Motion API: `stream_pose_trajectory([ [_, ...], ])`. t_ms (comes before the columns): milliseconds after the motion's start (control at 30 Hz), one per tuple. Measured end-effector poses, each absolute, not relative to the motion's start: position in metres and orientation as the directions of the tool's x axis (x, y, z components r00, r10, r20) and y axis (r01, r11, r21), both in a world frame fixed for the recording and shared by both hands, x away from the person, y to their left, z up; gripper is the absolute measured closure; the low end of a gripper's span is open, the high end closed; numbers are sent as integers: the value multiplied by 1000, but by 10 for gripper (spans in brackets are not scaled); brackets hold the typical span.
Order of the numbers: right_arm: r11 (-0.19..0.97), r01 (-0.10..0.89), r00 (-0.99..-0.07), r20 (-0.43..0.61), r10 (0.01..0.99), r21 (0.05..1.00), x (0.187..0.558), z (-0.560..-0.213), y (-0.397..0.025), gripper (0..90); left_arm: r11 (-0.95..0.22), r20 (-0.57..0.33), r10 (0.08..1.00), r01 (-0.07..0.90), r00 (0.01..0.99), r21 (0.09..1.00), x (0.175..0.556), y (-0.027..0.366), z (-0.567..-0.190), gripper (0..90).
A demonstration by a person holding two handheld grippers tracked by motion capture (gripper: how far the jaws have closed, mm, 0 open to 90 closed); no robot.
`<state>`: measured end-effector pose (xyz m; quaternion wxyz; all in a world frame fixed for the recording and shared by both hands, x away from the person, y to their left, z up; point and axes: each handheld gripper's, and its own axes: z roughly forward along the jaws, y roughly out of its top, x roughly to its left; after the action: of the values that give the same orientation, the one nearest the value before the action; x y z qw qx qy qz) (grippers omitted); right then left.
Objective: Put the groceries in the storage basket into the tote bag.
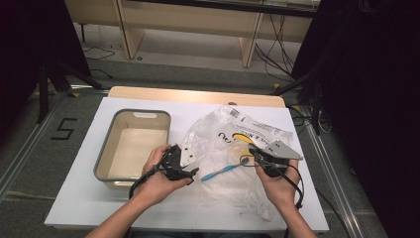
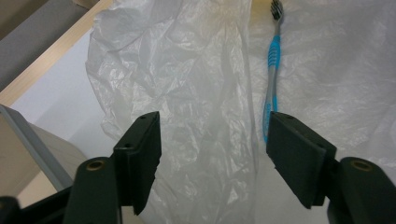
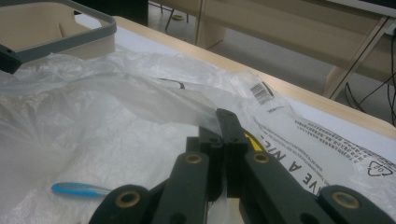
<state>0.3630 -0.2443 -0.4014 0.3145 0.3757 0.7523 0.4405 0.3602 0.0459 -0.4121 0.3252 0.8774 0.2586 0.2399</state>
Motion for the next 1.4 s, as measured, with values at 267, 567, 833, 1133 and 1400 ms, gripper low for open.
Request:
stream_pose_trajectory([
  [267, 341, 306, -543, -131, 829, 889, 359, -402, -246, 900, -674, 243, 610, 332, 754, 661, 361, 47, -415, 646],
  [567, 383, 340, -614, -106, 782, 859, 354, -406, -245, 900, -668, 227, 622, 357, 749, 652, 360, 52, -412, 822],
  [833, 446, 373, -677, -91, 730, 814, 349, -420, -242, 900, -648, 207, 633, 365, 746, 668, 359, 53, -408, 869],
  [1133, 467, 390, -694, -80, 715, 794, 347, -430, -242, 900, -633, 180, 640, 379, 747, 675, 356, 56, -409, 886],
  [1400, 469, 407, -700, -61, 711, 784, 347, -436, -243, 900, -635, 180, 632, 370, 754, 678, 355, 57, -410, 883],
])
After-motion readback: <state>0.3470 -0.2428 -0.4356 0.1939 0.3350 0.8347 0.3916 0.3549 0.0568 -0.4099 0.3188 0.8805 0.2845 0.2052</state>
